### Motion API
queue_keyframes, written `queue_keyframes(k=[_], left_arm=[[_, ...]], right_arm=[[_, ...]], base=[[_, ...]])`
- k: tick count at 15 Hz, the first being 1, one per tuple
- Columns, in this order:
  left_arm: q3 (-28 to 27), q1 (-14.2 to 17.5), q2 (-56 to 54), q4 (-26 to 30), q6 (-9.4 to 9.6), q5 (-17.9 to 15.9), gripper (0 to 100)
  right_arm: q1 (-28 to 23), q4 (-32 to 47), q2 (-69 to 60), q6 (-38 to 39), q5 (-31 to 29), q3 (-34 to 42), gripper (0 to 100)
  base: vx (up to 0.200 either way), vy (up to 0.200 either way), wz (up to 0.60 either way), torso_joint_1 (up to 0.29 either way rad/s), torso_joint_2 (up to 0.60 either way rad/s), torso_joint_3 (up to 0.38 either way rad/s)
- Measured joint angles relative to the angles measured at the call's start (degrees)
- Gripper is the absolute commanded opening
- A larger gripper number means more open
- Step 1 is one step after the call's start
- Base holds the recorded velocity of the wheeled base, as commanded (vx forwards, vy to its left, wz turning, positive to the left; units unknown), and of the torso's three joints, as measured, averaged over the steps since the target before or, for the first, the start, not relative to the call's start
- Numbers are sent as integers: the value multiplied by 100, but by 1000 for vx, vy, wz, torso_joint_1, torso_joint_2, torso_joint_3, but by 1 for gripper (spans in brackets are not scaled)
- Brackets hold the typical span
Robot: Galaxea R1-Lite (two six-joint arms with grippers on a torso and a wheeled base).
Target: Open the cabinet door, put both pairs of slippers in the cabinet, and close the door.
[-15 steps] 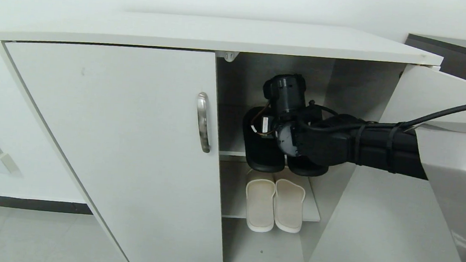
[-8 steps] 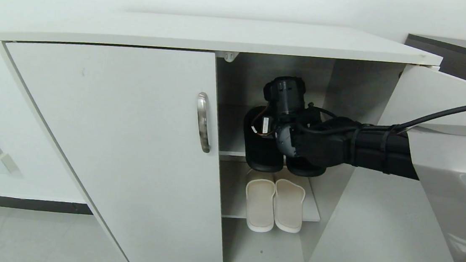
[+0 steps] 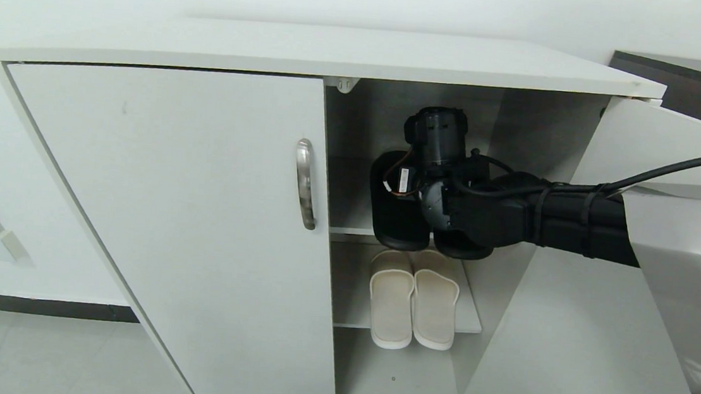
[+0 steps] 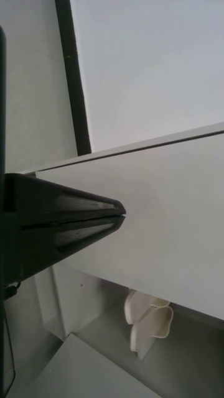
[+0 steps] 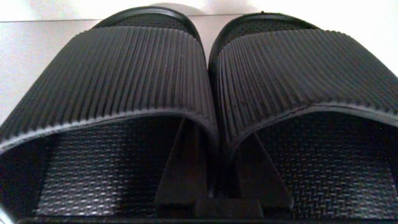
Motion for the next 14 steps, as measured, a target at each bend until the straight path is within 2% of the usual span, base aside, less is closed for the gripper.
queue_keyframes(k=[2, 3, 14], left_arm=[[0, 0, 0, -2, 0, 0, 0], [0, 0, 0, -2, -2, -2, 0], [0, 0, 0, -2, -5, -2, 0]], right_arm=[[6, 39, -2, -13, 0, -2, 0], [0, 68, 0, -16, 0, -2, 100], [152, 310, -115, 41, -52, 39, 100]], base=[[0, 0, 0, 0, 0, 0], [0, 0, 0, 0, 0, 0], [0, 0, 0, 0, 0, 0]])
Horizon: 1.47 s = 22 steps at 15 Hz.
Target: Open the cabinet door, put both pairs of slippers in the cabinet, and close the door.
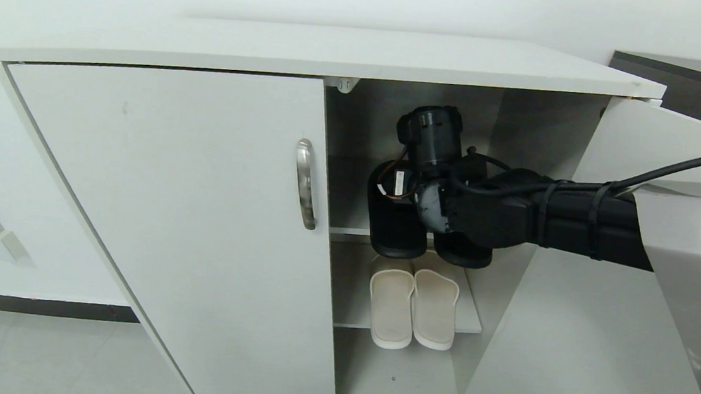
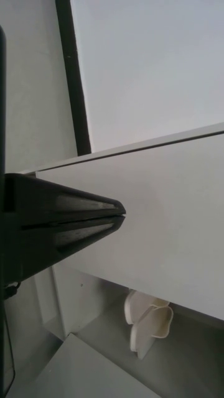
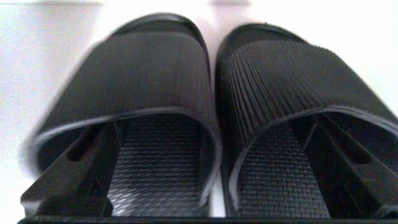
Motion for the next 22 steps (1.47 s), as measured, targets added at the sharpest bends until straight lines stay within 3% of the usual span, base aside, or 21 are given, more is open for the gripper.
queue_keyframes(k=[9, 20, 21, 22], left_arm=[[0, 0, 0, 2, 2, 0, 0], [0, 0, -5, 2, 20, 0, 0], [0, 0, -5, 2, 20, 0, 0], [0, 0, -5, 2, 20, 2, 0]], right_arm=[[430, -117, -918, 418, -126, 1703, 100], [1458, -1783, -2790, 340, 110, 4663, 100], [1560, -2030, -2915, 271, 149, 4920, 0], [1643, -2215, -3020, 217, 167, 5118, 0]], base=[[0, 0, 0, 0, 0, 0], [0, 0, 0, 0, 0, 0], [0, 0, 0, 0, 0, 0], [0, 0, 0, 0, 0, 0]])
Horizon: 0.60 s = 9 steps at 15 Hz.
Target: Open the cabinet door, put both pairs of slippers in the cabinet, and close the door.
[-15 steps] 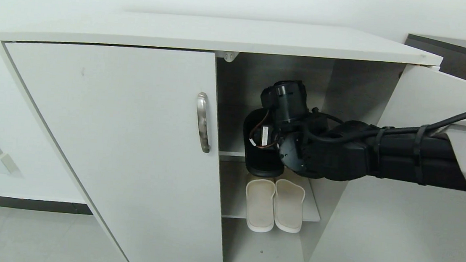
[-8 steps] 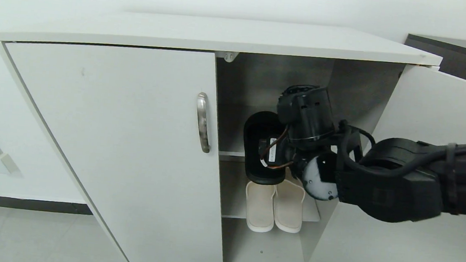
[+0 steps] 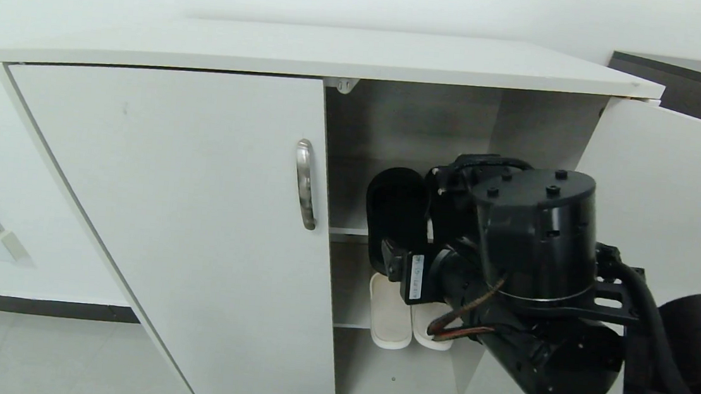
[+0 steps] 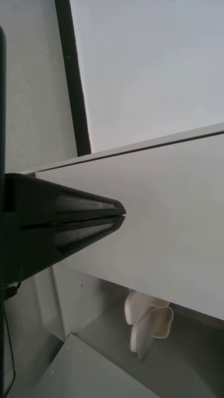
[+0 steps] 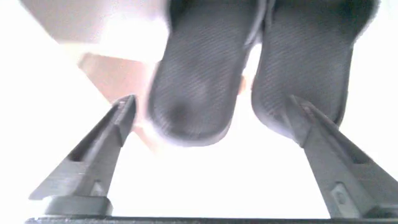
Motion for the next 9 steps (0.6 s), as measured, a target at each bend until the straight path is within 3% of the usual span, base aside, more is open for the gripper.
queue_keyframes(k=[3, 9], left_arm=[[0, 0, 0, 2, 2, -2, 0], [0, 0, 0, 2, 0, 0, 0]], right_arm=[[107, -247, -178, -187, 6, 406, 0], [126, -291, -223, -195, 6, 474, 0]], base=[[0, 0, 0, 0, 0, 0], [0, 0, 0, 0, 0, 0]])
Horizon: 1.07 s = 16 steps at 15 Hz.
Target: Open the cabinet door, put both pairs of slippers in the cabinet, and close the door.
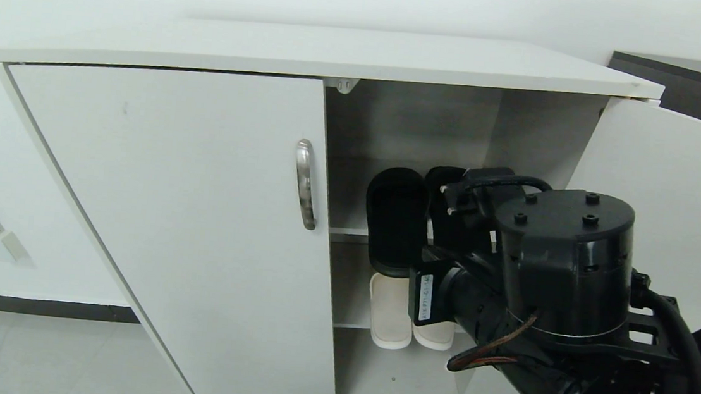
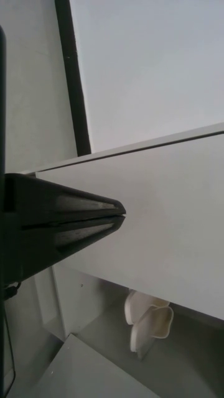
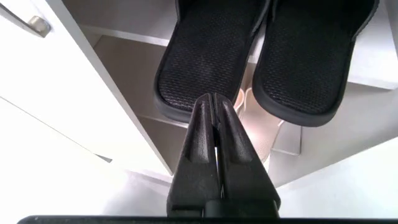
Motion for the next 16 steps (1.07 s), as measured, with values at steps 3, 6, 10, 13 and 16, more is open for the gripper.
queue_keyframes(k=[3, 6, 10, 13, 16], left_arm=[[0, 0, 0, 0, -1, -2, 0], [0, 0, 0, 0, -1, -2, 0], [0, 2, 0, 0, -1, -5, 0], [0, 0, 0, -2, 0, -2, 0], [0, 0, 0, 0, -1, -2, 0]], right_arm=[[1, -10, 4, 0, -2, 0, 0], [-2, -13, 9, 0, -4, -11, 0], [1, 0, 15, -2, 2, -11, 0], [-2, -7, 26, 9, 0, -10, 0], [-13, -11, 59, 24, 0, 12, 0]], base=[[0, 0, 0, 0, 0, 0], [-200, 0, 0, 6, 4, -2], [-200, 0, 0, -1, 1, 6], [-200, 0, 0, 4, 1, -1], [-200, 0, 0, 1, 2, 5]])
